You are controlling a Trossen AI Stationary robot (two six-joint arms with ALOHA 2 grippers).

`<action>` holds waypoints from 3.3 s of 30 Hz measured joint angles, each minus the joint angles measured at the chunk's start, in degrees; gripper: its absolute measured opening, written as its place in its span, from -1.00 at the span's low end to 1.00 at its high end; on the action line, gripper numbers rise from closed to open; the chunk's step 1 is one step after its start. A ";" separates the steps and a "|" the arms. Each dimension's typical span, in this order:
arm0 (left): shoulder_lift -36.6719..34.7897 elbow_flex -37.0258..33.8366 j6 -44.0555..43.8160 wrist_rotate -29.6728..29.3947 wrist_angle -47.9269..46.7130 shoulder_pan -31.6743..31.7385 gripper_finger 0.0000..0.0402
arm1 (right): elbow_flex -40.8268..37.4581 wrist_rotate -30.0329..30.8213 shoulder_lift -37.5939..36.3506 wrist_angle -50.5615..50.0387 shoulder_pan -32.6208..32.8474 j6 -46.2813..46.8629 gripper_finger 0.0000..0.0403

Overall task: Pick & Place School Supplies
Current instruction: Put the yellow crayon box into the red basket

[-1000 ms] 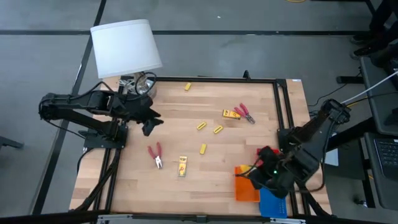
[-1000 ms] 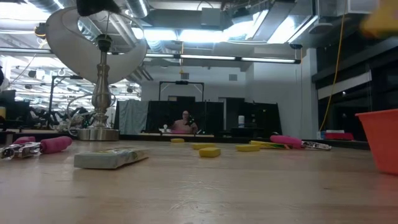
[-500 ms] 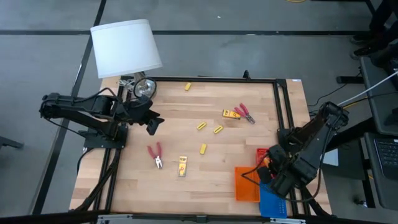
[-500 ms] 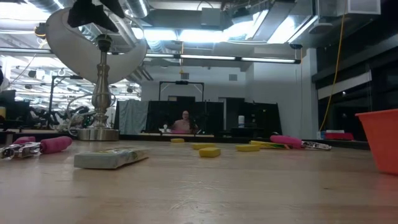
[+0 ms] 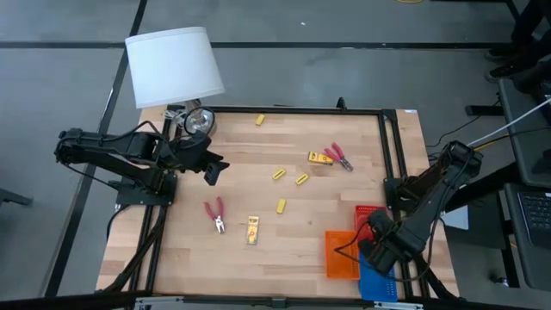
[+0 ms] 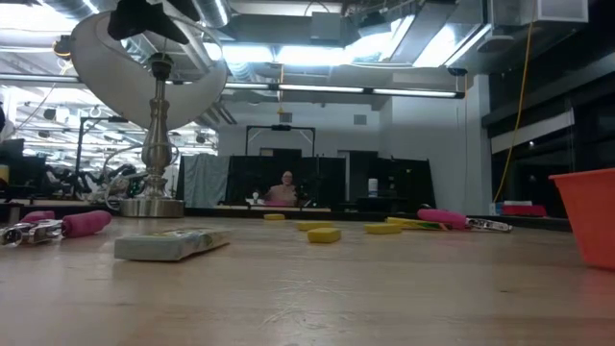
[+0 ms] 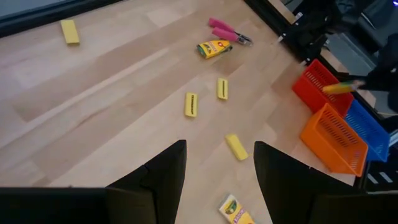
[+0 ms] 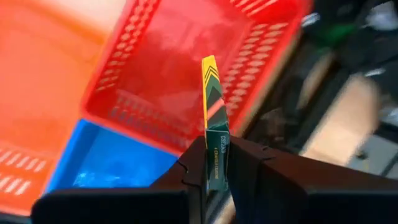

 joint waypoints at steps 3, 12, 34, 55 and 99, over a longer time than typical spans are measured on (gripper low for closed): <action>0.00 0.00 -0.34 0.20 0.27 0.00 -0.08 | -1.15 -1.35 0.36 1.53 0.00 1.28 -0.81; 0.00 0.00 -0.41 1.82 1.49 0.00 -0.08 | -1.36 -3.19 1.06 2.28 -0.71 1.99 -0.81; 0.00 0.00 2.23 2.98 1.55 0.00 -0.08 | 0.93 6.33 0.95 2.03 -6.81 1.72 -0.27; -0.80 0.04 4.33 2.25 1.00 0.40 -0.08 | 1.22 29.26 -0.68 30.33 -21.78 -20.31 -0.26; -0.64 0.04 0.26 -13.29 -6.21 -12.67 -0.08 | 1.16 6.23 2.18 32.67 -73.09 -120.89 0.27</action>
